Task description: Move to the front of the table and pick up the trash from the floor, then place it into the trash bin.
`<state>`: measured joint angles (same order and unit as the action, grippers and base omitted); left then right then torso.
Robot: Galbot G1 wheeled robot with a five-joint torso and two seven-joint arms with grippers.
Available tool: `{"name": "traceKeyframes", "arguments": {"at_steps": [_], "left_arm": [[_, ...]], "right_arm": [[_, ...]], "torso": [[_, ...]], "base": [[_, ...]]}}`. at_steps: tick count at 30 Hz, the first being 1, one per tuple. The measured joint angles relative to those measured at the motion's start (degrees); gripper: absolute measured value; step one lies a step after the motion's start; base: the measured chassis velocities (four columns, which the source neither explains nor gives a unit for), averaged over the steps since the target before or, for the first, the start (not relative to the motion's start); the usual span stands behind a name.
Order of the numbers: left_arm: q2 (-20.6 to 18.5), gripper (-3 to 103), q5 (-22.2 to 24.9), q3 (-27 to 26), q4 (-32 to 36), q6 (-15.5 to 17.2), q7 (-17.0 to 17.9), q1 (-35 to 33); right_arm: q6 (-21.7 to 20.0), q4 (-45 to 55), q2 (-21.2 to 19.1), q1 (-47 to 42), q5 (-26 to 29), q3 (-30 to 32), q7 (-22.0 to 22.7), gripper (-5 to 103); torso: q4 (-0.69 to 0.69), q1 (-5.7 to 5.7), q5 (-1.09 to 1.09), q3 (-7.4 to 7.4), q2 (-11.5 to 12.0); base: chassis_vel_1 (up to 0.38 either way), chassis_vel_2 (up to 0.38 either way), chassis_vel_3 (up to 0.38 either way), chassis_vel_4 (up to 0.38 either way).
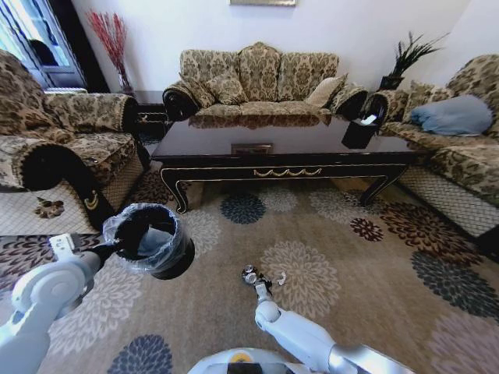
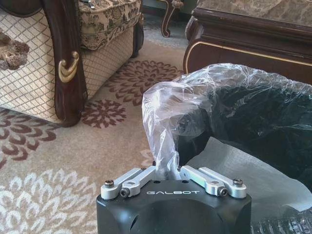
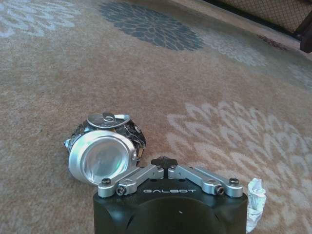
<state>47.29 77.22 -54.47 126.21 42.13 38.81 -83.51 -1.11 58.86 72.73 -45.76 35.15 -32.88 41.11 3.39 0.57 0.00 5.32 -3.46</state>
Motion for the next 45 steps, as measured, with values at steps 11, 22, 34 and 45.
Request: {"name": "traceKeyframes", "arguments": {"at_steps": [11, 22, 34, 45], "left_arm": [[0.01, 2, -0.05, -0.01, 0.00, 0.00, -0.03, 0.09], [0.10, 2, -0.30, -0.07, 0.05, 0.00, -0.07, -0.10], [0.08, 2, -0.44, -0.21, -0.11, 0.00, -0.10, -0.06], [0.38, 2, -1.07, 0.83, -0.74, 0.00, -0.20, 0.39]], "right_arm": [[-1.50, 13.46, -5.80, -1.19, 3.60, -1.25, 2.68, 27], [-3.94, 17.05, -3.97, -2.17, 6.32, -5.40, 6.60, 70], [-1.98, 12.68, -0.19, -0.09, 9.00, -2.96, 5.77, 100], [-2.16, 4.71, 3.10, 1.25, 9.12, -0.36, 6.89, 100]], "torso": [[0.00, 0.00, 0.01, 0.00, 0.00], [-0.01, 0.00, 0.00, 0.00, -0.01], [0.00, 0.00, 0.00, 0.00, -0.01], [0.00, 0.00, 0.00, 0.00, -0.01]], "base": [[0.000, 0.000, 0.000, 0.000], [0.000, 0.000, 0.000, 0.000], [0.000, 0.000, 0.000, 0.000], [0.000, 0.000, 0.000, 0.000]]}}
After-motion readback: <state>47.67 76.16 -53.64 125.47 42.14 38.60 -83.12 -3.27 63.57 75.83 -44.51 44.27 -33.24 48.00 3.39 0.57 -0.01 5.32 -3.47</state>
